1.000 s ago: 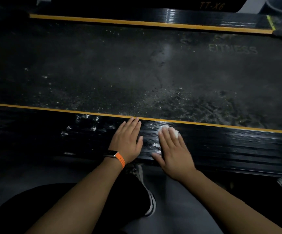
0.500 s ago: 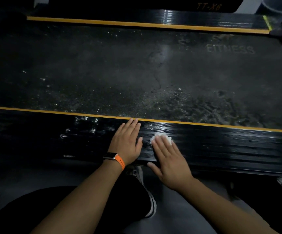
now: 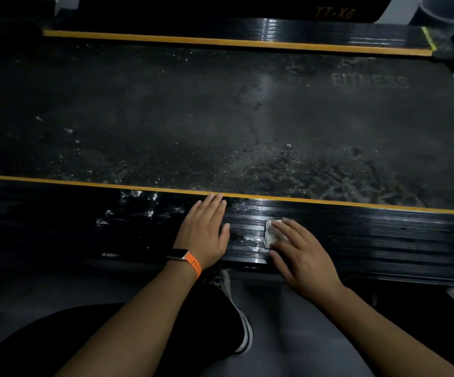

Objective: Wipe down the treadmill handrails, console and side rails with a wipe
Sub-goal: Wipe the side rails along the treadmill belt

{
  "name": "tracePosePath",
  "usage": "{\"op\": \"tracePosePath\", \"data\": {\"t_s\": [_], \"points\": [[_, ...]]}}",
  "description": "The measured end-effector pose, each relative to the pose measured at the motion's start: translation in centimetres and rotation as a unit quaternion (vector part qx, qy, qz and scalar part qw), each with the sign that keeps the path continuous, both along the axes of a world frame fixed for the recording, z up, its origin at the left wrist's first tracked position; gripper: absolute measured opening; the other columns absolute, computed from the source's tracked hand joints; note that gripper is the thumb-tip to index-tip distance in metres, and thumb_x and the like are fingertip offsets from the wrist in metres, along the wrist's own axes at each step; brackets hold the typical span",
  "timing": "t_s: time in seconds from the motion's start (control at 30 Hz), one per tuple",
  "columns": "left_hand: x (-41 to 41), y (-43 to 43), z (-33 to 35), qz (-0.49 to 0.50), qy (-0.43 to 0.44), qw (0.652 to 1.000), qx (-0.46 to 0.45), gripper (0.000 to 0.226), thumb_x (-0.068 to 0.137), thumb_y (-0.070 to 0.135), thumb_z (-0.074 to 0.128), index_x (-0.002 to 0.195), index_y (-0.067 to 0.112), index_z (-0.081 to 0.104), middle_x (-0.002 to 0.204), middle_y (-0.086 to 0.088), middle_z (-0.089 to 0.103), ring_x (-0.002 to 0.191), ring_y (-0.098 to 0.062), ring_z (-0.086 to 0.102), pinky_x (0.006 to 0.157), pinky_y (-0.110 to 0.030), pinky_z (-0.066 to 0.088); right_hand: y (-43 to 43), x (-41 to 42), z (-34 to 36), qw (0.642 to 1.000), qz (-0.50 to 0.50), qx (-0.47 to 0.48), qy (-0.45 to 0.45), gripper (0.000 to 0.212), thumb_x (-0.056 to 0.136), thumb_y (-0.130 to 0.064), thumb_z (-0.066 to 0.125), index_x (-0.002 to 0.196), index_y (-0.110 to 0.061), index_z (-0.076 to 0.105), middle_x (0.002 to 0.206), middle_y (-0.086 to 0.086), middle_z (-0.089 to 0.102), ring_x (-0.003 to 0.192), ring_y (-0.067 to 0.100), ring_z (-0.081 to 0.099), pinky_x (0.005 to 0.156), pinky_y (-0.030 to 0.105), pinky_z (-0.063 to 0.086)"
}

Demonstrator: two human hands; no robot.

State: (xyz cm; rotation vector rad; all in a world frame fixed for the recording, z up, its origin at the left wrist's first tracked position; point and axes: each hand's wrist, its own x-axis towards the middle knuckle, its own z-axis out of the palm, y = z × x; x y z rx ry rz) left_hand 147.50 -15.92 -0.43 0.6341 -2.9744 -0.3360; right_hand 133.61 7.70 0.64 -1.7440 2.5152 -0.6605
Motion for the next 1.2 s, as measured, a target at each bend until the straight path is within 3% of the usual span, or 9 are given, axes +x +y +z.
{"op": "tracePosePath", "data": {"t_s": [0.07,0.13,0.23,0.43,0.57,0.67,0.73,0.97,1.2], "points": [[0.1,0.0,0.0,-0.001,0.002,1.000,0.000,0.062,0.103,0.041,0.032,0.153,0.007,0.044,0.163,-0.007,0.037,0.154,-0.021,0.026,0.127,-0.042,0.020,0.2,0.4,-0.1,0.999,-0.040,-0.008,0.002,0.030,0.104,-0.035,0.055,0.106,-0.011,0.072,0.138,0.010,0.062,0.128,0.033,0.056,0.103,0.052,0.051],[0.0,0.0,-0.1,-0.002,0.002,1.000,-0.001,0.062,0.103,0.041,0.032,0.153,0.007,0.044,0.163,-0.007,0.037,0.154,-0.021,0.026,0.128,-0.042,0.020,0.1,1.3,-0.1,0.997,-0.079,0.018,0.012,0.035,0.102,-0.035,0.055,0.118,-0.007,0.067,0.138,0.013,0.060,0.122,0.034,0.056,0.101,0.051,0.051],[0.0,0.1,0.0,-0.001,0.001,1.000,-0.006,0.062,0.103,0.041,0.033,0.154,0.007,0.044,0.163,-0.007,0.037,0.155,-0.020,0.026,0.128,-0.042,0.019,-1.4,3.3,-0.4,0.986,-0.109,0.107,0.066,0.066,0.104,-0.045,0.050,0.148,0.004,0.050,0.151,0.023,0.051,0.140,0.038,0.046,0.115,0.051,0.041],[0.1,0.0,-0.2,0.000,-0.001,1.000,-0.007,0.062,0.103,0.041,0.033,0.154,0.008,0.043,0.164,-0.007,0.036,0.155,-0.019,0.024,0.128,-0.041,0.017,-3.8,5.6,-1.3,0.970,-0.179,0.163,0.031,0.086,0.106,-0.062,0.033,0.158,0.006,0.032,0.166,0.028,0.026,0.157,0.042,0.020,0.126,0.055,0.028],[0.0,0.0,-0.2,-0.001,0.003,1.000,-0.008,0.061,0.103,0.041,0.033,0.153,0.007,0.044,0.164,-0.007,0.036,0.155,-0.019,0.025,0.128,-0.042,0.020,-2.6,5.7,-2.0,0.986,-0.076,0.144,0.037,0.087,0.107,-0.065,0.027,0.163,0.001,0.023,0.172,0.022,0.014,0.161,0.036,0.007,0.129,0.050,0.020],[0.0,0.0,-0.2,-0.002,0.003,1.000,-0.006,0.061,0.103,0.041,0.033,0.153,0.007,0.045,0.163,-0.008,0.038,0.154,-0.021,0.027,0.127,-0.043,0.021,0.3,3.9,-2.0,0.988,-0.013,0.139,0.070,0.082,0.108,-0.063,0.029,0.164,-0.004,0.022,0.173,0.015,0.015,0.161,0.030,0.009,0.125,0.049,0.026],[0.0,0.0,-0.2,-0.002,0.004,1.000,-0.006,0.061,0.103,0.041,0.033,0.152,0.006,0.045,0.162,-0.008,0.038,0.154,-0.022,0.028,0.127,-0.043,0.022,2.0,2.8,-2.0,0.989,-0.018,0.127,0.079,0.079,0.108,-0.060,0.034,0.164,-0.005,0.025,0.173,0.014,0.018,0.161,0.030,0.013,0.123,0.050,0.030],[0.0,0.1,-0.1,-0.002,0.008,1.000,-0.009,0.060,0.103,0.039,0.035,0.152,0.006,0.046,0.162,-0.008,0.040,0.153,-0.022,0.029,0.126,-0.044,0.024,-1.2,5.4,-2.4,0.986,0.005,0.143,0.085,0.082,0.108,-0.061,0.032,0.162,0.000,0.024,0.172,0.019,0.017,0.161,0.034,0.009,0.126,0.048,0.022],[0.1,0.0,0.0,-0.002,-0.001,1.000,-0.002,0.062,0.103,0.041,0.031,0.154,0.007,0.044,0.163,-0.008,0.037,0.154,-0.022,0.027,0.127,-0.044,0.021,3.8,2.6,-2.0,0.982,0.021,0.137,0.125,0.078,0.108,-0.055,0.040,0.162,0.000,0.027,0.171,0.017,0.022,0.160,0.034,0.016,0.121,0.051,0.034]]}}
